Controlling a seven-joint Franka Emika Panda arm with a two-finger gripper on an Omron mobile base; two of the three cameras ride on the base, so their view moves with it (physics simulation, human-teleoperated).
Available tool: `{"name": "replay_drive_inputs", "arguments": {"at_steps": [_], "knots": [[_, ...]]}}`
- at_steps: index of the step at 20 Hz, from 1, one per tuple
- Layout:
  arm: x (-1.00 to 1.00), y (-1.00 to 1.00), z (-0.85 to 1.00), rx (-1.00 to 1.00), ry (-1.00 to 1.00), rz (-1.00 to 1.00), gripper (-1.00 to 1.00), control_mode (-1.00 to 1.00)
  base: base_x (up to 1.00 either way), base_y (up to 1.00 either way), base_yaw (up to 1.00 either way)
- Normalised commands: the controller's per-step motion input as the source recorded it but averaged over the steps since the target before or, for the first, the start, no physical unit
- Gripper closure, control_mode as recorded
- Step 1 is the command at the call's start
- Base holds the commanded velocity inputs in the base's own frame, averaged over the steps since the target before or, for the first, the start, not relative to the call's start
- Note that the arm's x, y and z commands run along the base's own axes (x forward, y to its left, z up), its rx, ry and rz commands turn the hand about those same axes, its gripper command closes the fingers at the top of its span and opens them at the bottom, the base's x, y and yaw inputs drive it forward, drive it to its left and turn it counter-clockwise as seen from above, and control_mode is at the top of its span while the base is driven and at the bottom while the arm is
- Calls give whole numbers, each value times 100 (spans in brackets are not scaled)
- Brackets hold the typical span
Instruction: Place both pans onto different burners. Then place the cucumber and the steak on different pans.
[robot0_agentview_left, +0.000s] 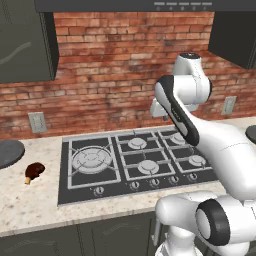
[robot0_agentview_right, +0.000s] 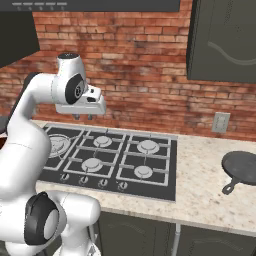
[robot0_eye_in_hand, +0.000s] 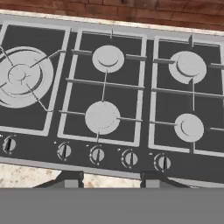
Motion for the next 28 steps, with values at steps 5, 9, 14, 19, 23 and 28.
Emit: {"name": "replay_drive_inputs", "arguments": {"at_steps": [5,9,14,19,23,28], "knots": [[-32,0,0,0,-7,-1,-100,-100,0,0,0],[-71,0,7,0,-21,-4,-100,-100,0,0,0],[-72,0,12,0,-22,-2,-100,-100,0,0,0],[-81,0,0,-2,-22,-4,-100,-100,0,0,0],[-75,0,0,-1,-17,-5,-100,-100,0,0,0],[-72,0,0,0,-15,-4,-100,-100,0,0,0]]}}
